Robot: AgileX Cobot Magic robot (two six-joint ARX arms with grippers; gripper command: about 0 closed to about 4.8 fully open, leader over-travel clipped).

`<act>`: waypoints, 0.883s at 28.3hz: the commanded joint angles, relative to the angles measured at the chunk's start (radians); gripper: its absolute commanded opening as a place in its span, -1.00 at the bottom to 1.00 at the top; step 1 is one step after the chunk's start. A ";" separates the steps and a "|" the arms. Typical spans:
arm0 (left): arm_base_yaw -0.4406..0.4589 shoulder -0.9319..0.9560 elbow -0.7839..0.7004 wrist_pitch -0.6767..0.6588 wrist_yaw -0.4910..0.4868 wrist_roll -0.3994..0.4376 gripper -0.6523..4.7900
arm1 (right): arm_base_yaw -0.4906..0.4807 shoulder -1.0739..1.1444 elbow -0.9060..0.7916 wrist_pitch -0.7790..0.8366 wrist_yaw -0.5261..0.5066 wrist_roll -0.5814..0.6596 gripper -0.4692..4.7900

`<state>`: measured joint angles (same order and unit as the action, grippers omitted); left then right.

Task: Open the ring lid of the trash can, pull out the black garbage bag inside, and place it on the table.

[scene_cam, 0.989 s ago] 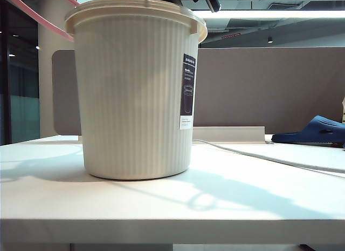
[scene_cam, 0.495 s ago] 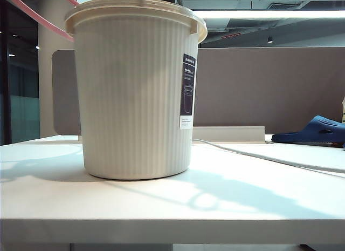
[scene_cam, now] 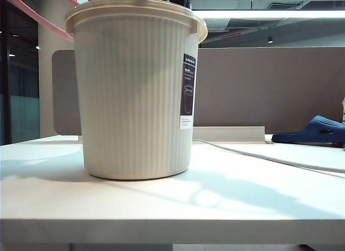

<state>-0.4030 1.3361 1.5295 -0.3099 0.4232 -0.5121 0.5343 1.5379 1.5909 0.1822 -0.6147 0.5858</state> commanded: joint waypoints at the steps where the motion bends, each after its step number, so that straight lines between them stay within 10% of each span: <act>1: -0.001 -0.026 0.005 0.099 0.011 -0.008 -0.78 | -0.009 -0.008 0.064 -0.027 -0.010 -0.008 -0.83; 25: -0.002 -0.070 0.066 0.327 0.090 -0.109 -0.78 | -0.034 0.060 0.452 -0.164 -0.006 -0.001 -0.83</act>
<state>-0.4038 1.2770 1.5902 -0.0124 0.5056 -0.6220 0.4988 1.5970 2.0201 0.0067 -0.6212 0.5835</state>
